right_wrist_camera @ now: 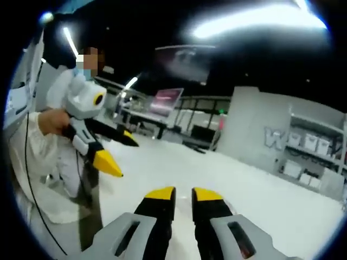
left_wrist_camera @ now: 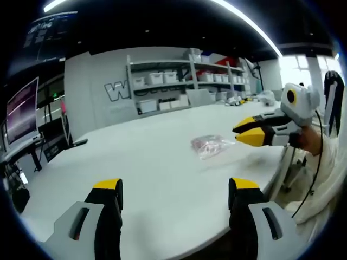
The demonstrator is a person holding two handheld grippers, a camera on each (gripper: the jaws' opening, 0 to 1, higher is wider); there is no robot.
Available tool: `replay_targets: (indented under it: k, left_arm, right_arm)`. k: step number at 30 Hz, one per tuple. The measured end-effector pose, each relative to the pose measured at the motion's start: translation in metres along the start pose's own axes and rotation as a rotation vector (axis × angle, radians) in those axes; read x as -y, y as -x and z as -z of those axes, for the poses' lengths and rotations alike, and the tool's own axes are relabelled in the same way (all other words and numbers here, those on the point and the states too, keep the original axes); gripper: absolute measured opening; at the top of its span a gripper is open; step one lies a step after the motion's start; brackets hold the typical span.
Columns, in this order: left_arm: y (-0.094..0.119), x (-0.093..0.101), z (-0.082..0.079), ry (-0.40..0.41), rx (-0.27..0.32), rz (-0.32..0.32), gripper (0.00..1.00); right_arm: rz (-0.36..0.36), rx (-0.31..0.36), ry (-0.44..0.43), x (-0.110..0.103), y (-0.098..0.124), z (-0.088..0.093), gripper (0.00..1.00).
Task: Open the resealable bag by pulling the two sides of the seal apart until the entire bag opening is separated and visibly accessible.
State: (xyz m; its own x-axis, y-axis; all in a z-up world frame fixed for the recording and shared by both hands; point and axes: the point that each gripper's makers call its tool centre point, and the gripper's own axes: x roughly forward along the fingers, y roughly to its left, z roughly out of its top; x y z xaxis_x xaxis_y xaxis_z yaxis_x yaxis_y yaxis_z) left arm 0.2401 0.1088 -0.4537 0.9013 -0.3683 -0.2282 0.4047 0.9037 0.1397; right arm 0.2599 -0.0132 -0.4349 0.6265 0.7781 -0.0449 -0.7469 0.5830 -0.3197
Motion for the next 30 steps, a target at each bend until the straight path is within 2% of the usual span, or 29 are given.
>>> replay_targets:
  k: [2,5,9,13,17,26,30]
  left_arm:
    - [0.000,0.001,0.000,0.001,0.000,0.002,0.79]
    - [0.000,0.002,0.000,0.001,0.000,0.005,0.79]
    - [0.000,0.002,-0.001,0.002,0.007,0.005,0.79]
    - [-0.001,0.005,0.000,0.002,0.000,0.010,0.79]
    - [-0.003,0.007,0.000,0.009,0.003,0.016,0.79]
    - [-0.012,0.015,-0.007,0.023,0.020,0.046,0.79]
    - [-0.013,0.018,-0.005,0.043,0.018,0.063,0.79]
  right_arm:
    - [0.036,-0.010,0.036,0.003,-0.003,0.000,0.09]
    - [0.060,0.002,0.041,0.004,-0.005,-0.004,0.09]
    - [0.079,0.061,-0.011,0.007,-0.007,-0.018,0.09]
    - [0.101,0.107,-0.056,0.012,-0.009,-0.025,0.09]
    - [0.102,0.116,-0.117,0.014,-0.011,-0.020,0.09]
    - [0.120,0.130,-0.153,0.016,-0.005,-0.018,0.09]
    - [0.122,0.154,-0.192,0.018,-0.005,-0.020,0.09]
